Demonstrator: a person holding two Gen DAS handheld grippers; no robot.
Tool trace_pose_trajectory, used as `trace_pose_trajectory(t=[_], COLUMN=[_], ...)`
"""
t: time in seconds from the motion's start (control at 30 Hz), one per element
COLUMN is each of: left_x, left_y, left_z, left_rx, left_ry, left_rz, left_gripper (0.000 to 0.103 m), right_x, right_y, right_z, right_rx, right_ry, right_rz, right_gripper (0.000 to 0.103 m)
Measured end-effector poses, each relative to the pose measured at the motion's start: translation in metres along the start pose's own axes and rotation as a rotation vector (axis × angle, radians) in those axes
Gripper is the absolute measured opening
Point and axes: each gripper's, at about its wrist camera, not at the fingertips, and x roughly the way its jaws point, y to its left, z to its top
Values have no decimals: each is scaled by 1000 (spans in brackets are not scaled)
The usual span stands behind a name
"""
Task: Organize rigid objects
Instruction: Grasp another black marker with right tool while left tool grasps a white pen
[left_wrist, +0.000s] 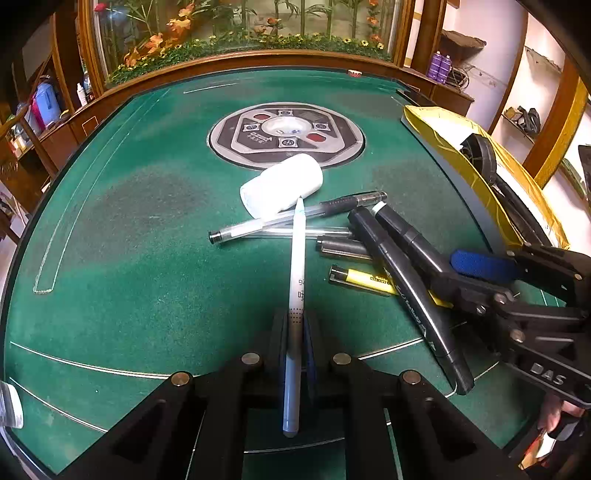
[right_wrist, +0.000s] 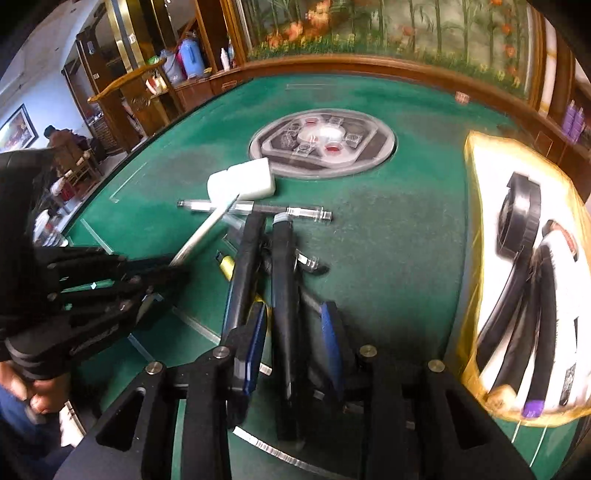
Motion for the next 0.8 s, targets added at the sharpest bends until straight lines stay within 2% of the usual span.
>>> trace_pose_trajectory(t=[0.07, 0.1, 0.13, 0.3, 0.53, 0.6, 0.8], left_x=[0, -1, -1, -2, -1, -1, -1], left_y=[0, -1, -1, -6, -4, -4, -3], left_z=[-1, -2, -2, -4, -3, -3, -3], left_rx=[-4, -6, -6, 4, -1, -1, -7], left_ry=[-6, -9, -13, -29, -35, -38, -44], left_rz=[4, 6, 11, 43, 33, 29, 30], left_gripper=[8, 8, 8, 8, 8, 8, 8], right_x=[1, 1, 1, -3, -4, -3, -4], right_y=[2, 3, 5, 4, 11, 12, 5], right_z=[1, 1, 0, -6, -13, -14, -16], right_rx=[-6, -12, -27, -14, -27, -26, 16], right_ry=[-5, -4, -2, -14, 22, 13, -12], right_rz=[-19, -22, -29, -30, -24, -40, -15], right_gripper=[23, 16, 14, 14, 15, 16, 15])
